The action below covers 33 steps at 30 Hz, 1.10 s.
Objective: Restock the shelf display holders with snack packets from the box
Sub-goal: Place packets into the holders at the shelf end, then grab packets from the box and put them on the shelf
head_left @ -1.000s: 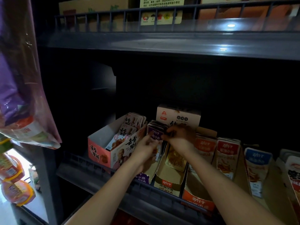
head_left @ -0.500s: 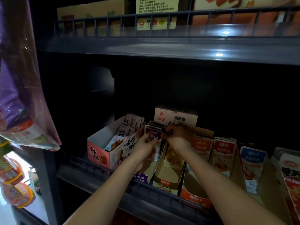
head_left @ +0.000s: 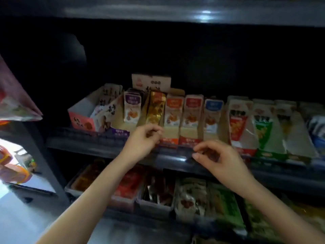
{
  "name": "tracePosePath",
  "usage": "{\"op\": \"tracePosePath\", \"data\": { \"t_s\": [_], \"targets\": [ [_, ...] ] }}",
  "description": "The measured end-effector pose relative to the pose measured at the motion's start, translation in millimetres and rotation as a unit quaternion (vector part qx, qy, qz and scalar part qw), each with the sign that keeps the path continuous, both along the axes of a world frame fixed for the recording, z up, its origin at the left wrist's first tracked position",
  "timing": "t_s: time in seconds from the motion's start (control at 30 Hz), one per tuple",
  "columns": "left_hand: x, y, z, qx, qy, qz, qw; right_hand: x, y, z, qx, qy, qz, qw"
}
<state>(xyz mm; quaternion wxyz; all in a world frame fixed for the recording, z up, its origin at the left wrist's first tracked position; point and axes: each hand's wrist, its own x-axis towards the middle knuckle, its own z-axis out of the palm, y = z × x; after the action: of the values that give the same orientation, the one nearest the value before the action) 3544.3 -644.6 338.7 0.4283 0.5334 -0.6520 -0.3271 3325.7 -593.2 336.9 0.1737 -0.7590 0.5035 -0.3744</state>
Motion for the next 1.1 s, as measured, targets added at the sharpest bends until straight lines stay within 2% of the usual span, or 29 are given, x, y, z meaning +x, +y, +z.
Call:
{"op": "tracePosePath", "data": {
  "t_s": [0.2,0.3,0.4,0.5,0.63,0.73,0.9,1.0,1.1],
  "targets": [
    [-96.2,97.2,-61.1,0.03,-0.095,-0.13,0.987,-100.2,126.2,-96.7,0.145,0.03,-0.091,0.985],
    [-136.8,128.3,-116.7,0.037,-0.157,-0.182,0.97,-145.0,167.7,-156.3,0.24,0.063,-0.159,0.956],
    [-164.9,154.4,-176.2,0.097,-0.227,-0.21,0.946,-180.3,200.7,-220.2,0.337,0.077,-0.205,0.916],
    [-181.5,179.2,-231.4,0.139,-0.269,-0.188,0.934,-196.1,229.5,-282.0,0.385,0.059,-0.244,0.888],
    [-178.7,200.2,-295.8,0.121,-0.282,-0.095,0.947,-190.1,244.5,-345.7,0.426,0.003,-0.277,0.861],
    [-169.3,208.8,-333.8,0.107,-0.312,-0.033,0.943,-175.8,240.1,-382.1,0.453,-0.015,-0.273,0.849],
    [-163.8,211.3,-372.0,0.168,-0.292,0.017,0.941,-147.7,220.4,-416.6,0.497,-0.047,-0.249,0.83],
    [-161.3,214.8,-382.2,0.235,-0.172,0.019,0.957,-114.3,211.4,-421.9,0.545,-0.089,-0.155,0.819],
    [-160.4,213.1,-386.3,0.275,-0.067,0.043,0.958,-76.0,206.2,-422.5,0.565,-0.14,-0.106,0.806]
  ]
}}
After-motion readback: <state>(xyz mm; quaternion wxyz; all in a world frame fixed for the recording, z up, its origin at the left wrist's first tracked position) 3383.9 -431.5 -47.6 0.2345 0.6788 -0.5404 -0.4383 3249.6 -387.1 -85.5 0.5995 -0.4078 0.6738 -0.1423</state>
